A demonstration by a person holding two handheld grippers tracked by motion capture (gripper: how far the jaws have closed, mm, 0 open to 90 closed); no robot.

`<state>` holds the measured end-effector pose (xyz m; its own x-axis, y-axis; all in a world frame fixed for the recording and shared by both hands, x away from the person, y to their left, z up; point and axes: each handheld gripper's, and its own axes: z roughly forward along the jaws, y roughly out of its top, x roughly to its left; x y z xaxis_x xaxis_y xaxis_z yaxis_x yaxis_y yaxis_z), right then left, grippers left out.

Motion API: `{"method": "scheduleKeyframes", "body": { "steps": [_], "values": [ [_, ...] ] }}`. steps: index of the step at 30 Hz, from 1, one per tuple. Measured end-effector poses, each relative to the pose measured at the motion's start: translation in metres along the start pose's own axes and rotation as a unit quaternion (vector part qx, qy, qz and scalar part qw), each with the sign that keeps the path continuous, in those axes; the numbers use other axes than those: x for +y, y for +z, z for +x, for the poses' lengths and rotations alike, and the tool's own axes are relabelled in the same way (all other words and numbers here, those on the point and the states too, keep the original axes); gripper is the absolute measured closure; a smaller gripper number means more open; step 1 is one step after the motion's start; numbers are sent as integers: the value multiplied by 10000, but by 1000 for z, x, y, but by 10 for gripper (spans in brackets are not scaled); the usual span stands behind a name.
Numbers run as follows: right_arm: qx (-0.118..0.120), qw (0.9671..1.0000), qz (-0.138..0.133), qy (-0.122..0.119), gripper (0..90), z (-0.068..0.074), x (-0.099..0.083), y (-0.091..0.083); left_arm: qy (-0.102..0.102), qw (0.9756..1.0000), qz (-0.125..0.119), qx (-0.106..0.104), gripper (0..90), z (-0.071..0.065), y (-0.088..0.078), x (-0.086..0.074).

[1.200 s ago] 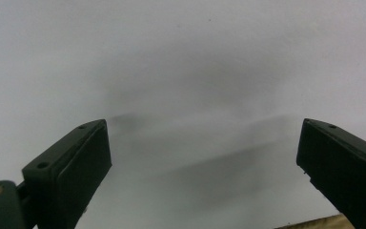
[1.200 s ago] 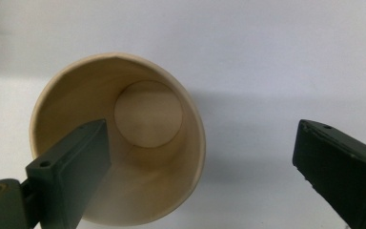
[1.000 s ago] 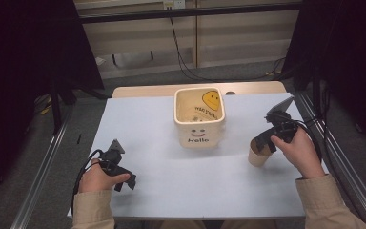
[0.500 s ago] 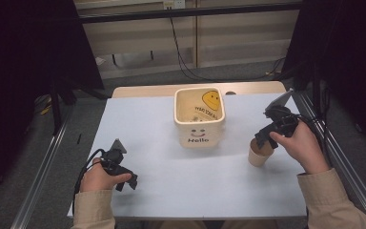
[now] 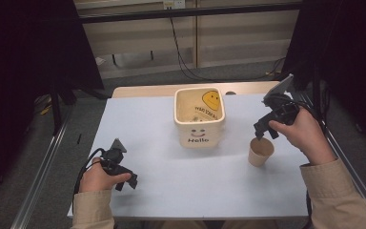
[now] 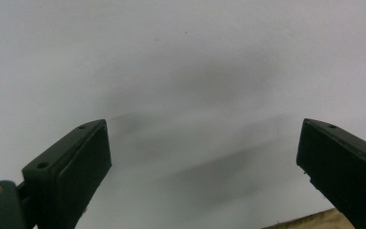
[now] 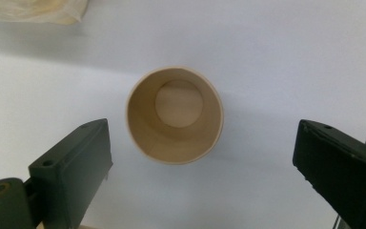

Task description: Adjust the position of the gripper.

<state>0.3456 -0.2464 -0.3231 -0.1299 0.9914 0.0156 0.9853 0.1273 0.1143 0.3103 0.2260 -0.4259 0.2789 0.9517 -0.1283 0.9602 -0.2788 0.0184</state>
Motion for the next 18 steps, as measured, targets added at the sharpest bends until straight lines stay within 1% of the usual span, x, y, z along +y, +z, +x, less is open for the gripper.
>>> {"method": "scheduleKeyframes", "body": {
  "steps": [1,2,4,5,6,8,9,10,11,12,13,14,15,17,18],
  "values": [
    [17,10000,-2,-10,60,1,1,-2,-4,10000,4,-13,42,0,0,0],
    [-34,10000,27,-37,60,2,2,-4,-11,10000,27,-36,42,0,0,0],
    [-48,10000,37,-58,61,3,4,-8,-7,10000,15,-39,42,0,0,0],
    [-19,10000,36,-48,61,3,5,-10,-1,10000,13,-33,42,0,0,0],
    [-53,9999,75,-62,63,4,7,-15,-6,10000,-29,-34,42,0,1,-1],
    [-90,9999,95,-62,65,4,9,-18,-3,10000,-18,-48,42,0,0,-1],
    [-80,9999,99,-86,66,4,10,-21,15,10000,-40,9,42,1,0,-1],
    [-111,9998,120,-86,63,4,12,-26,16,10000,-22,2,42,1,0,-1],
    [-111,9998,120,-86,63,4,12,-26,15,10000,-32,-3,42,0,0,-1],
    [-122,9998,143,-78,64,4,13,-29,58,10000,-20,13,42,1,0,-1],
    [-132,9997,155,-96,63,4,14,-32,50,10000,-19,2,42,1,-1,-1],
    [-146,9998,134,-63,61,5,17,-38,38,10000,-12,-20,42,1,-1,-2],
    [-178,9997,164,-80,60,6,18,-40,41,10000,-5,-2,42,0,-1,-2],
    [-138,9998,146,-82,60,6,18,-41,81,10000,-20,29,42,1,-1,-2],
    [-108,9998,120,-106,58,7,19,-42,64,10000,-19,25,42,1,-1,-2]
  ]
}}
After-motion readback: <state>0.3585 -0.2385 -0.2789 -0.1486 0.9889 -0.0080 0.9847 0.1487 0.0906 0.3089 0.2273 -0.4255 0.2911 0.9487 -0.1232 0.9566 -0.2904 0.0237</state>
